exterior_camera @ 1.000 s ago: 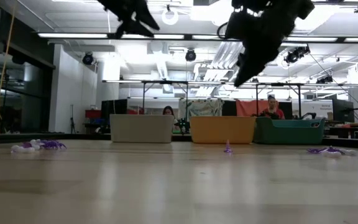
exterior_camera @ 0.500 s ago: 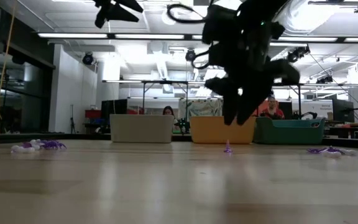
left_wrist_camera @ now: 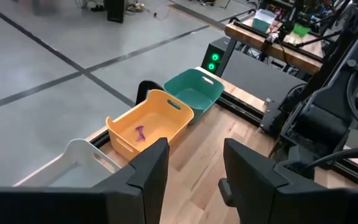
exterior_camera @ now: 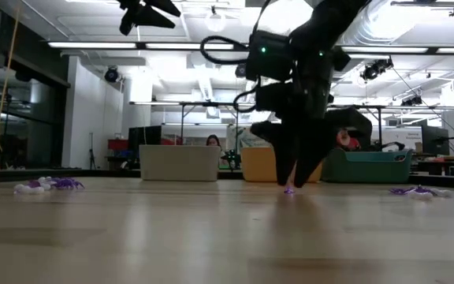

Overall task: Sort Halloween decoration
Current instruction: Put the purple witch hat toy into the orange bin

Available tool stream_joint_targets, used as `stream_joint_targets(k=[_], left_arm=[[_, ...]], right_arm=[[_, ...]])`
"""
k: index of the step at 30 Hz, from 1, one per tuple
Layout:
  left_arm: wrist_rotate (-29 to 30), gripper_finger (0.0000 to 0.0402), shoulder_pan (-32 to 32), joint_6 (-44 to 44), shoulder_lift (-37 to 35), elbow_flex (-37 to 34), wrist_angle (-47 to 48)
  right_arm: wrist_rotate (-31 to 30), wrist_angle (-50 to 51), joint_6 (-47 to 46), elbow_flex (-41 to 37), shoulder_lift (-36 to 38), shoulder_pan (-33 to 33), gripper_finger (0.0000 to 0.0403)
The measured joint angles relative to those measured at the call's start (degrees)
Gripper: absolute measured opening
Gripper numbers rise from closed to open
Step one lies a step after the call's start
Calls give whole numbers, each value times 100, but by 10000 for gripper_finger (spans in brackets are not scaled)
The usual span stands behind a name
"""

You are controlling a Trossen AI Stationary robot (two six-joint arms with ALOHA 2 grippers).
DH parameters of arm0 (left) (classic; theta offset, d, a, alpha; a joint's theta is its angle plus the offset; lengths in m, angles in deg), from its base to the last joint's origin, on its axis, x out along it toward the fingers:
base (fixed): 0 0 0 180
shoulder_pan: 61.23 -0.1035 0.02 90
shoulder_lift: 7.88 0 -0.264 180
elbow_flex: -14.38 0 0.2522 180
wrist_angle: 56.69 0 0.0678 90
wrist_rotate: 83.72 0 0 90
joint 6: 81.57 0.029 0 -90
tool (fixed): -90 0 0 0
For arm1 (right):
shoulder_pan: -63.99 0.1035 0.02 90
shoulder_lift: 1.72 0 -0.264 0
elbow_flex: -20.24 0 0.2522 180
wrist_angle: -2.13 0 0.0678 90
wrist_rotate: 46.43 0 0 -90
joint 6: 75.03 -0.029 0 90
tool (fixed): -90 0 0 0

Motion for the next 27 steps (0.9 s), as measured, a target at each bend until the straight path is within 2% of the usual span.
stream_joint_targets(k=[10, 13, 17, 24, 27], left_arm=[[-20, 143, 0, -4, 2, 0, 63], [-22, 143, 0, -4, 2, 0, 65], [-67, 143, 0, 0, 2, 0, 84], [-40, 143, -24, 459, -159, 9, 30], [19, 143, -124, 725, -232, 9, -66]], right_arm=[[-94, -78, 131, -4, -78, 0, 120], [-138, -68, 131, -4, -78, 0, 92], [-410, -38, 119, -3, -67, 20, 22], [-470, 1153, 6, 295, 352, -39, 5], [-319, 1458, -680, 181, 808, -245, 4]])
